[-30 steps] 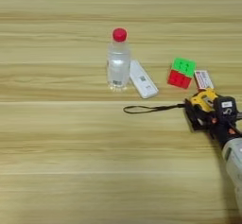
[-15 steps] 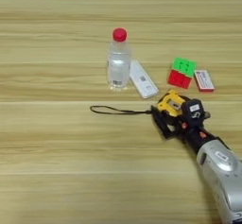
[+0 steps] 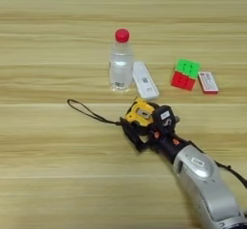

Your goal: Move the objects on the table

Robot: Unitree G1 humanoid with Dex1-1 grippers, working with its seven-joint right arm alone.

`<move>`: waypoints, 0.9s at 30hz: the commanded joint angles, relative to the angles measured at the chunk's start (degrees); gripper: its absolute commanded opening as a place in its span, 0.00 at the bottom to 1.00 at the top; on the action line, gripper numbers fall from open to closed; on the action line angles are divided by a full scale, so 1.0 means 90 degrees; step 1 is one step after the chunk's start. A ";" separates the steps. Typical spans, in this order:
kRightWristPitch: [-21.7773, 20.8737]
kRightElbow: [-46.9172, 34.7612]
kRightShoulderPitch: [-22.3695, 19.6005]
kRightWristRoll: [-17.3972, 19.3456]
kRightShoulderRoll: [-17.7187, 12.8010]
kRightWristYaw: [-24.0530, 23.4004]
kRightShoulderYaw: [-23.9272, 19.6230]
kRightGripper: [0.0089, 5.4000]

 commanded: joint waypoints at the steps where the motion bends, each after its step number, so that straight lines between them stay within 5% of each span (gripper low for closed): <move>1: -0.0211 -0.0155 -0.0470 0.0006 0.0194 -0.0011 0.0140 0.88; 13: -0.0671 0.1375 -0.1430 -0.0151 0.0417 -0.0079 0.0149 0.88; 19: -0.0852 0.1589 -0.1468 -0.0185 0.0439 -0.0087 0.0127 0.99; 27: -0.1000 0.1337 -0.1369 -0.0310 0.0403 -0.0171 0.0137 1.00</move>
